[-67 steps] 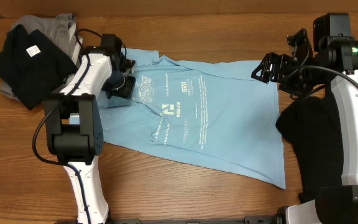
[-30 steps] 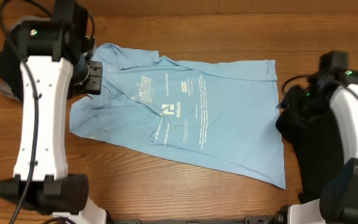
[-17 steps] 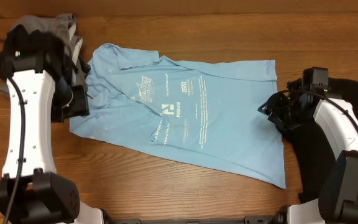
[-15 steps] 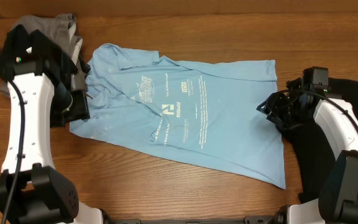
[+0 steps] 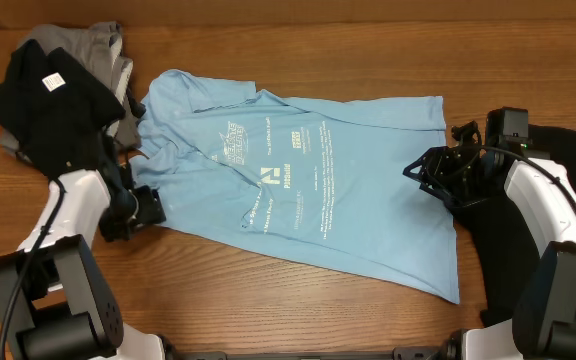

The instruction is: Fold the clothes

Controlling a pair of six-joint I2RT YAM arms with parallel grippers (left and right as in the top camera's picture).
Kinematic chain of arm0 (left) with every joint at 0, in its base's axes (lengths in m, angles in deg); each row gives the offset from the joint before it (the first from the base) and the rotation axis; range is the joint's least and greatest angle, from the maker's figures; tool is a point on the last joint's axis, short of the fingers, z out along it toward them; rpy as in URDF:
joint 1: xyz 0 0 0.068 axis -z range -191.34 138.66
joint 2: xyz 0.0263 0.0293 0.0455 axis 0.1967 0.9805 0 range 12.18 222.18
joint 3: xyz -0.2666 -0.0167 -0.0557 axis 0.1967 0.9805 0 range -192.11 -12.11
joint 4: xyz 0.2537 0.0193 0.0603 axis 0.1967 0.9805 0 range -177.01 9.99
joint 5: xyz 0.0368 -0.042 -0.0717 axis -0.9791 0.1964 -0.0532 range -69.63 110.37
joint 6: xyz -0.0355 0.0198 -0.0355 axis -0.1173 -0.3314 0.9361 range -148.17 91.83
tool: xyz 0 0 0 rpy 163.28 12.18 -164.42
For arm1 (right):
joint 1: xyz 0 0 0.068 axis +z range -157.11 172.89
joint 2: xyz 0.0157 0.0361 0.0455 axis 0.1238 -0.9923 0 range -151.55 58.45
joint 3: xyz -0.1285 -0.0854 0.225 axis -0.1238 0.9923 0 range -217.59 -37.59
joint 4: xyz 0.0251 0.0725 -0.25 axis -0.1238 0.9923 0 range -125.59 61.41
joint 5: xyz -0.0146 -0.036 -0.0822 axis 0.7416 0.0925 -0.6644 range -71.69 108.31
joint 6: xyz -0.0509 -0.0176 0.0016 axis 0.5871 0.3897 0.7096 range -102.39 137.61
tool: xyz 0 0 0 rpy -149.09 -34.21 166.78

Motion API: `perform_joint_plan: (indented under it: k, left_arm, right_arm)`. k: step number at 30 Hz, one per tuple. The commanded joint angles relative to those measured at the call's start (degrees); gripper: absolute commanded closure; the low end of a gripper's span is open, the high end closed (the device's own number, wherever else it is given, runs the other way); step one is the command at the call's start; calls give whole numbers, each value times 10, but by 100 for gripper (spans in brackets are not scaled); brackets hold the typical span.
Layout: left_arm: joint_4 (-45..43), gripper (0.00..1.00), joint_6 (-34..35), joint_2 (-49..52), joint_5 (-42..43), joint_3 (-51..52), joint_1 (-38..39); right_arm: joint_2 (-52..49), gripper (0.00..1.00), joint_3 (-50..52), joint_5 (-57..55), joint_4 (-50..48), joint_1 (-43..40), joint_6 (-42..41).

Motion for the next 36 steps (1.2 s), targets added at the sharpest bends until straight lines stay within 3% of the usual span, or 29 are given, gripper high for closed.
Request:
perform_joint_plan:
  k: [1,3,8,16,20,25,27,36]
  left_arm:
    - [-52,36,19,-2,8,57,-2]
    - [-80,45,19,-2,8,78,-2]
    - [-70,93,19,-3,8,89,-2]
    - [89,96,18,-3,-21,23,-32]
    - [121,96,28,-3,-18,-20,-53]
    - [47,46,-4,-2,73,-26,-50]
    - [25,32,-3,-2,84,-26,-45]
    - [-43,22,-6,-2,83,-6,-36]
  right_arm:
    - [2,45,1,16,-6,0,16]
    - [2,45,1,16,-9,0,16]
    - [2,44,1,12,-18,0,15]
    - [1,46,6,-56,-36,13,12]
    - [-15,50,6,-108,-66,33,-43]
    - [-57,50,6,-123,-134,49,-69]
    - [-75,60,6,-139,-153,48,-87]
    - [-120,63,6,-201,-176,48,-111]
